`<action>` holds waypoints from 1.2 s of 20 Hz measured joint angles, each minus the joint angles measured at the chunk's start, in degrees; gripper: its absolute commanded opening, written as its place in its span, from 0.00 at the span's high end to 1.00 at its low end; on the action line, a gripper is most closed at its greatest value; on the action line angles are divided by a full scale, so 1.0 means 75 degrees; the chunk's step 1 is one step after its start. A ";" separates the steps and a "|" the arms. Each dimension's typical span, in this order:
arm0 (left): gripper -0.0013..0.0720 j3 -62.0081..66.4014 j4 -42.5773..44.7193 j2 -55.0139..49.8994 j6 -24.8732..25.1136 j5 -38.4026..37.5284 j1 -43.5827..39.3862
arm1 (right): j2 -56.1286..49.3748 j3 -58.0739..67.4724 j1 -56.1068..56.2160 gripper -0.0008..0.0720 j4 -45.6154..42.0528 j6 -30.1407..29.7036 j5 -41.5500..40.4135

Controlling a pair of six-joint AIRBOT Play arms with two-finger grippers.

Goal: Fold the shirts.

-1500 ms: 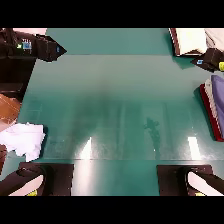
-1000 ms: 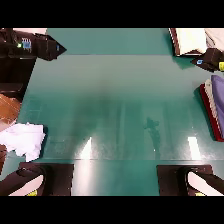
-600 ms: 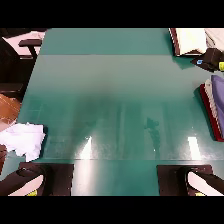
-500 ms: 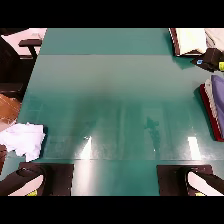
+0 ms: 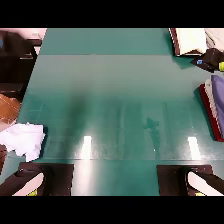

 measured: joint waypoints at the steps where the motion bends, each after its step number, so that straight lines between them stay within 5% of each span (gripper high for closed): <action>1: 0.94 -0.0358 0.0391 0.0166 -0.0038 -0.0498 0.0356 | 0.0000 0.0000 0.0000 0.96 -0.0003 0.0000 0.0006; 2: 0.94 -0.0766 0.0662 0.0297 -0.0085 -0.0880 0.0691 | 0.0000 0.0000 0.0000 0.96 -0.0003 -0.0003 0.0006; 3: 0.65 -0.1236 0.0889 0.0402 -0.0111 -0.1207 0.1023 | 0.0000 0.0000 0.0000 0.96 -0.0003 -0.0003 0.0009; 4: 0.09 -0.1778 0.1067 0.0487 -0.0140 -0.1483 0.1355 | 0.0000 0.0000 0.0000 0.96 -0.0006 -0.0003 0.0009; 5: 0.00 -0.2352 0.1218 0.0548 -0.0157 -0.1655 0.1644 | 0.0000 0.0000 0.0000 0.96 -0.0006 -0.0003 0.0009; 9: 0.00 -0.4581 0.1658 0.0653 -0.0239 -0.1743 0.2328 | 0.0000 0.0000 0.0000 0.96 -0.0009 -0.0003 0.0012; 11: 0.00 -0.5435 0.1964 0.0673 -0.0385 -0.1620 0.2463 | 0.0000 0.0000 0.0000 0.96 -0.0012 -0.0003 0.0012; 12: 0.17 -0.5735 0.2087 0.0685 -0.0446 -0.1542 0.2503 | 0.0000 0.0000 0.0000 0.96 -0.0015 -0.0003 0.0009; 13: 0.54 -0.5974 0.2174 0.0688 -0.0522 -0.1515 0.2532 | 0.0000 0.0000 0.0000 0.96 -0.0015 -0.0003 0.0009; 16: 0.95 -0.6164 0.2396 0.0697 -0.0685 -0.1501 0.2585 | 0.0000 0.0000 0.0000 0.96 -0.0015 -0.0003 -0.0044; 20: 0.95 -0.5173 0.2317 0.0697 -0.0769 -0.1731 0.2600 | 0.0000 0.0041 0.0000 0.96 0.0006 -0.0003 -0.0178; 24: 0.95 -0.2900 0.0994 0.0699 -0.0635 -0.1900 0.2600 | 0.0000 0.0551 0.0070 0.96 0.0064 0.0000 -0.0245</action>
